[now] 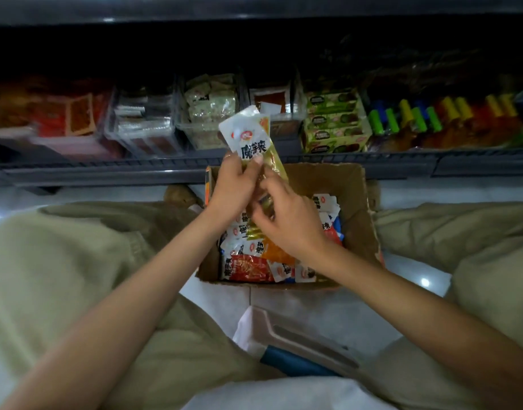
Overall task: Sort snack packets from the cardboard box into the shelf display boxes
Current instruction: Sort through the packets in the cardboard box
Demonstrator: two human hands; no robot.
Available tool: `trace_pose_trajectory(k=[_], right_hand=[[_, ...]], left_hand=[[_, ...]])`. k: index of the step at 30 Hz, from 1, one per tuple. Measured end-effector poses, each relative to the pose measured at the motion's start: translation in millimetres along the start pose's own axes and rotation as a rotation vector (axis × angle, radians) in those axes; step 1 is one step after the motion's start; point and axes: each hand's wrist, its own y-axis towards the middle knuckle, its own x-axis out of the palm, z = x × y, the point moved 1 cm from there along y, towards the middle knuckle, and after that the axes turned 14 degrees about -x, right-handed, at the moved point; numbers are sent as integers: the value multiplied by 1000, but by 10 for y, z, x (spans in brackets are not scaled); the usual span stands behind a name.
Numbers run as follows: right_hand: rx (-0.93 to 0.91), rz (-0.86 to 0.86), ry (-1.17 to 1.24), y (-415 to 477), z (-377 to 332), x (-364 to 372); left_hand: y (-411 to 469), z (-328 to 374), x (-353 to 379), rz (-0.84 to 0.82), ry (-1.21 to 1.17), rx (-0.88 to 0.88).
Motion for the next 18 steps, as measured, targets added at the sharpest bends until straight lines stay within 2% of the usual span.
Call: trace_pose_trajectory(k=[3, 6, 11, 13, 18], right_hand=[[89, 187, 302, 227, 60, -202], [107, 357, 414, 597, 182, -586], [59, 318, 580, 1196, 196, -1292], [18, 353, 621, 1345, 174, -1524], [-68, 461, 742, 1598, 197, -1980]], left_hand=[[71, 312, -112, 101, -61, 24], [138, 698, -220, 174, -44, 198], [178, 1287, -227, 277, 114, 565], [165, 1516, -176, 328, 201, 686], [326, 1968, -62, 350, 129, 769]])
